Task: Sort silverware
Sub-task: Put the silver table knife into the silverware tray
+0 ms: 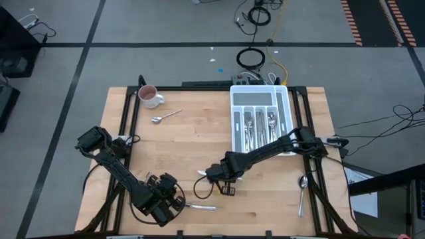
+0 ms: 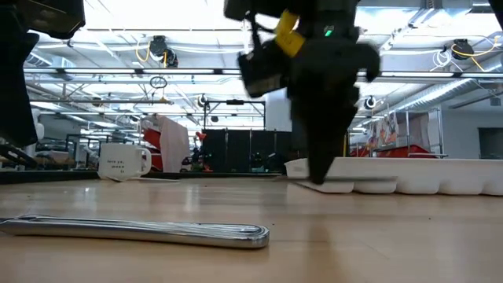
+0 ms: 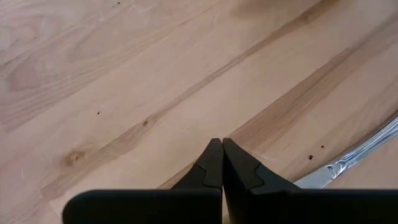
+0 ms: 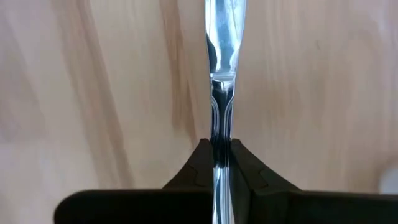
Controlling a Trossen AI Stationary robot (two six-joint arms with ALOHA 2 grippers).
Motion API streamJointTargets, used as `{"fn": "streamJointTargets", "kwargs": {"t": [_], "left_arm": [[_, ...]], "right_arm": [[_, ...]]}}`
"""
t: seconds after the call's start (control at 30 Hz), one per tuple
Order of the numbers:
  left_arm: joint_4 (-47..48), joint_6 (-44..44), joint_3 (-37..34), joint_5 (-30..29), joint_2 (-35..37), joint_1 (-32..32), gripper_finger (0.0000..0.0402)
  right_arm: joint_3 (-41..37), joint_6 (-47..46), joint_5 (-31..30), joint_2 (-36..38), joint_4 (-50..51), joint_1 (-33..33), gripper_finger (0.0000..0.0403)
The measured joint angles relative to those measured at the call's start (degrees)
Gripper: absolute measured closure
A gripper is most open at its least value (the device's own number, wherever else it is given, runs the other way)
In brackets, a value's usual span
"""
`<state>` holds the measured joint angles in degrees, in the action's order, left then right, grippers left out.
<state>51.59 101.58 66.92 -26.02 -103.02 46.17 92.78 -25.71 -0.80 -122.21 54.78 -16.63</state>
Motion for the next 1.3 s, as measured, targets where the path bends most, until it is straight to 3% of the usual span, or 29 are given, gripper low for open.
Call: {"fn": "streamJointTargets", "kwargs": {"t": [0.3, 0.63, 0.8, 0.97, 1.1, 1.3], "left_arm": [[0.0, -0.02, 0.0, 0.0, 0.0, 0.09, 0.0401], [0.46, -0.17, 0.0, -0.02, 0.0, 0.09, 0.0401], [0.46, -0.39, 0.0, -0.02, 0.0, 0.13, 0.0401], [1.41, -0.39, 0.0, -0.1, 0.0, 0.11, 0.0401], [2.08, -0.5, -0.02, -1.09, 0.0, 0.11, 0.0401], [2.09, -0.5, -0.02, -1.89, 0.0, -0.53, 0.0401]], "right_arm": [[0.17, -2.79, -3.11, 6.65, 7.81, 2.54, 0.0403], [-1.96, -2.14, -12.27, 17.01, 18.97, 15.77, 0.0403], [-10.62, -5.86, -14.34, 26.61, 18.66, 23.16, 0.0403], [-23.66, -15.41, -15.34, 38.18, 14.57, 28.06, 0.0403], [-32.08, -23.81, -14.43, 44.01, 8.13, 27.95, 0.0403], [-40.42, -36.62, -14.1, 45.46, -2.78, 26.36, 0.0403]]}}
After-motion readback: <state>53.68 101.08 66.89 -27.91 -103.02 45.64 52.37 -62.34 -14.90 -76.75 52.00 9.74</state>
